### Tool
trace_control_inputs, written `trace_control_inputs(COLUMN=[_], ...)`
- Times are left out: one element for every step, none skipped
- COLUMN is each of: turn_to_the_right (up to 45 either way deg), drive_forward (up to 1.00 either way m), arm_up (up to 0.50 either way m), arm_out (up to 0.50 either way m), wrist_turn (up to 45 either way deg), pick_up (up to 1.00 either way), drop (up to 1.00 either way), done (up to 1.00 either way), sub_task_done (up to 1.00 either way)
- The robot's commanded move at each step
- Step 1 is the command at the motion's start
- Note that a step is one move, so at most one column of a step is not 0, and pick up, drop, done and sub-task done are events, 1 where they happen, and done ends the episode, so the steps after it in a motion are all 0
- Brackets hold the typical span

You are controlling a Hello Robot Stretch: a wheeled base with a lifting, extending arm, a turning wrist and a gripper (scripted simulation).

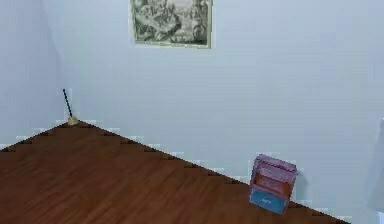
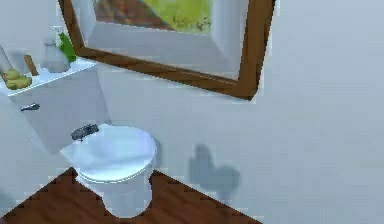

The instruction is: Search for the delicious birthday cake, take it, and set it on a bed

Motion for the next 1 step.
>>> trace_control_inputs(turn_to_the_right=[-45.0], drive_forward=[0.00], arm_up=[0.00], arm_out=[0.00], wrist_turn=[0.0], pick_up=[0.00], drop=[0.00], done=[0.00], sub_task_done=[0.00])
